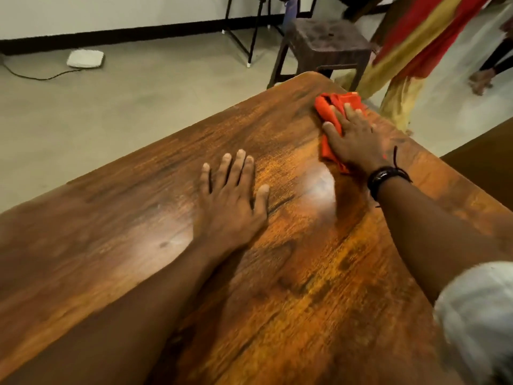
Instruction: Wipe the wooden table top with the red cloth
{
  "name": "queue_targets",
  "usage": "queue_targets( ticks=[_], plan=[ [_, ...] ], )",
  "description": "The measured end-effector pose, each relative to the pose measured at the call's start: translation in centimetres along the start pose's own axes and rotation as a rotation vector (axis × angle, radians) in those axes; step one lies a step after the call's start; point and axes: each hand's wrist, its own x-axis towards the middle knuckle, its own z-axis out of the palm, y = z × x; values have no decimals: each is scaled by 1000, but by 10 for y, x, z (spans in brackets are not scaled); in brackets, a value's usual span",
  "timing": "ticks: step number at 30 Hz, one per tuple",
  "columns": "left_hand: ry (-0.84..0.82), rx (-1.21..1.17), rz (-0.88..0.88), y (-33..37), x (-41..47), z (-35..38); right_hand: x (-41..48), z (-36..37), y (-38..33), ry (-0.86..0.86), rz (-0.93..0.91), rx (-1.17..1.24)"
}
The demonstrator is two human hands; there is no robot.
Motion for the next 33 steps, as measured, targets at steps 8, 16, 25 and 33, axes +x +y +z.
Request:
queue_targets(
  ticks=[8, 16, 25, 33],
  plan=[
    [350, -695, -69, -13, -27, -19, -69, 22, -109, -87, -84, -7],
    [419, -471, -130, -135, -161, -56, -150, 57, -247, -95, -238, -39],
    [517, -423, -109, -132, -240, -75, -293, 77, -296, -132, -417, 12],
    [392, -383, -11, -20, -314, -54, -463, 41, -204, -206, -415, 65]
  ],
)
